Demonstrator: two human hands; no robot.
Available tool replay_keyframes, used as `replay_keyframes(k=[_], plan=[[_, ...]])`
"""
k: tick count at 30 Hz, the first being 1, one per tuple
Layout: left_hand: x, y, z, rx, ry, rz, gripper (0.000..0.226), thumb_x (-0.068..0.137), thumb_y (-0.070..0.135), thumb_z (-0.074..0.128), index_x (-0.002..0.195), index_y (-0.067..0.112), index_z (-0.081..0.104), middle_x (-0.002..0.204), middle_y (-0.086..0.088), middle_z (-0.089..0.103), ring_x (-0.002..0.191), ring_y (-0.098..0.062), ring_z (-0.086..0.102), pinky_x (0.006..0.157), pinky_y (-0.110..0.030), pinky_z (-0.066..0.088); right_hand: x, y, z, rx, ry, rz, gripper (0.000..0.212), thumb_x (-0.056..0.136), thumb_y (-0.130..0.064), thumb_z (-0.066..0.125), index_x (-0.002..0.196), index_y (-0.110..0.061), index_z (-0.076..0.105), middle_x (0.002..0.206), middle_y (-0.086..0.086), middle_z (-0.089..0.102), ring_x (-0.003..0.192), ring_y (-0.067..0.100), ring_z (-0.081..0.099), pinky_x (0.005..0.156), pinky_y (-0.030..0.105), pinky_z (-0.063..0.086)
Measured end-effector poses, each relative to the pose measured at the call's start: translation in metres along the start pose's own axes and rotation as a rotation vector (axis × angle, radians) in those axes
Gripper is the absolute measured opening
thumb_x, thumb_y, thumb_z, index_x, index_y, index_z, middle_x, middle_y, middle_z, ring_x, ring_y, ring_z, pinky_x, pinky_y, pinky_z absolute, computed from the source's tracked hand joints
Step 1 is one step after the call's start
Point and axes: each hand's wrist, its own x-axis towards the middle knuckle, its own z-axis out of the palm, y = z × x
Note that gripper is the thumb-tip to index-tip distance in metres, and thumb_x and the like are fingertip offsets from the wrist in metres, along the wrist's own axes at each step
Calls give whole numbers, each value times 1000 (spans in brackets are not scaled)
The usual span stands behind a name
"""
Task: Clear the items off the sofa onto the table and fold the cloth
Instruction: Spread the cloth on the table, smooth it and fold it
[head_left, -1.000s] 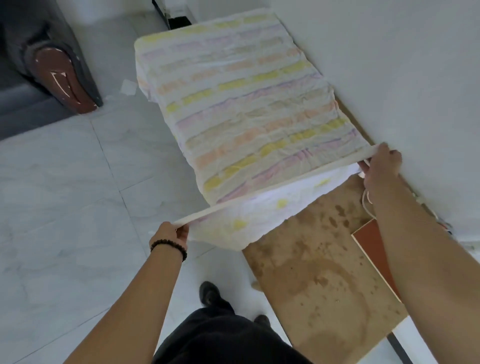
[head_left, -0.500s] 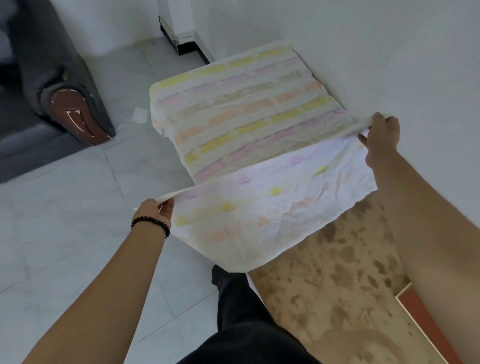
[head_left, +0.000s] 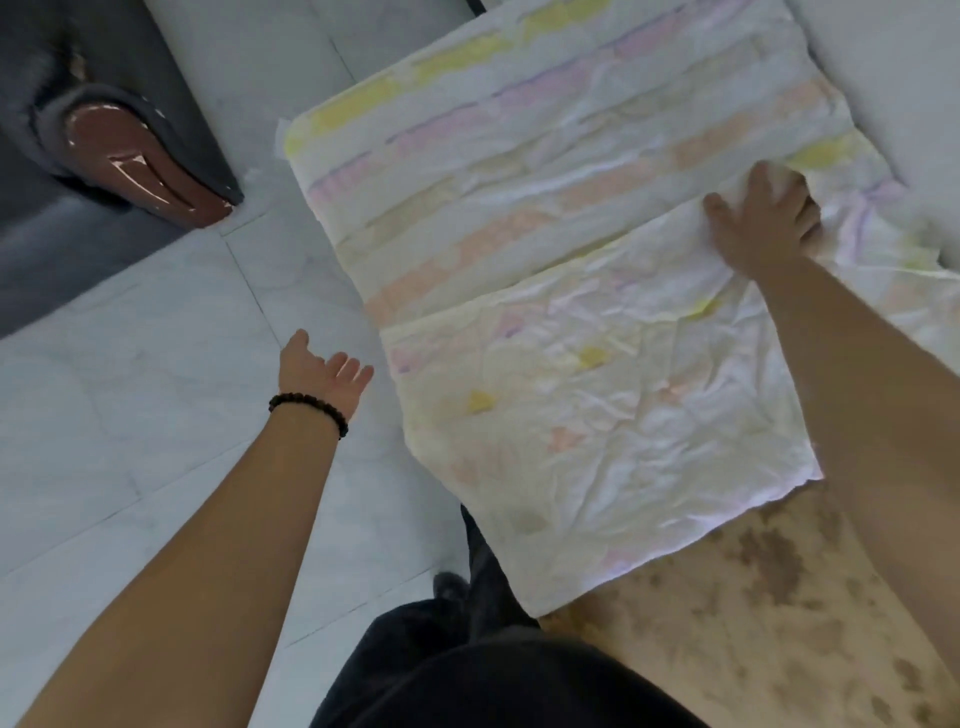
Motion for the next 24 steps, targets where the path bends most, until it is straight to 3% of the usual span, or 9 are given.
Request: replay_keyframes(k=[2,4,9,11,15,18,21,24], plan=[[-7,-1,17,235,16,49,74,95,52,49,154,19,18,157,-8,27,143,-27,29,114,-48,30,-4,1,16,-86,20,-15,80,90,-72,22,156,-30,6,162,22,1,147,45,3,116,58,-1],[-14,-7,40,553,45,192,74,95,58,44,154,23,18,160,-2,20,146,-22,22,118,-43,21,-6,2,19,-76,59,-29,84,87,-74,17,157,-29,5,161,24,2,146,48,4,114,60,-1],[-13,-31,93,1534,31,891,70,99,52,35,155,15,14,162,-13,3,150,-25,-1,120,-45,6,-12,-1,5,-81,50,-20,81,91,-71,28,156,-27,8,162,19,7,145,43,10,116,57,3],[-15,-43,123,1738,-142,1127,70,98,54,33,155,16,14,162,-15,0,149,-27,-5,120,-48,2,-22,-3,-2,-27,82,-20,79,95,-63,35,156,-19,13,162,17,9,146,41,13,118,53,7],[-9,-74,193,2099,-561,1430,74,96,61,20,155,19,7,162,-15,-8,149,-31,-12,118,-53,-5,-43,1,-1,79,123,46,71,100,-53,36,156,-13,16,164,17,7,150,35,4,121,48,4],[4,-96,244,2326,-887,1680,74,95,64,14,155,22,4,161,-15,-9,148,-33,-12,117,-59,-3,-50,11,2,173,198,111,69,100,-49,41,154,-11,21,161,17,16,150,33,9,120,46,9],[21,-102,279,2398,-1120,1878,73,93,66,11,154,26,13,161,-15,0,148,-35,-3,115,-62,3,-54,19,7,266,269,219,70,101,-44,43,155,-8,17,161,17,17,150,33,10,120,45,9],[36,-100,287,2314,-1225,1981,72,94,67,17,154,26,19,162,-15,5,149,-36,3,116,-61,6,-46,9,10,296,377,397,71,102,-40,39,157,-9,7,162,26,2,150,40,-4,121,49,1]])
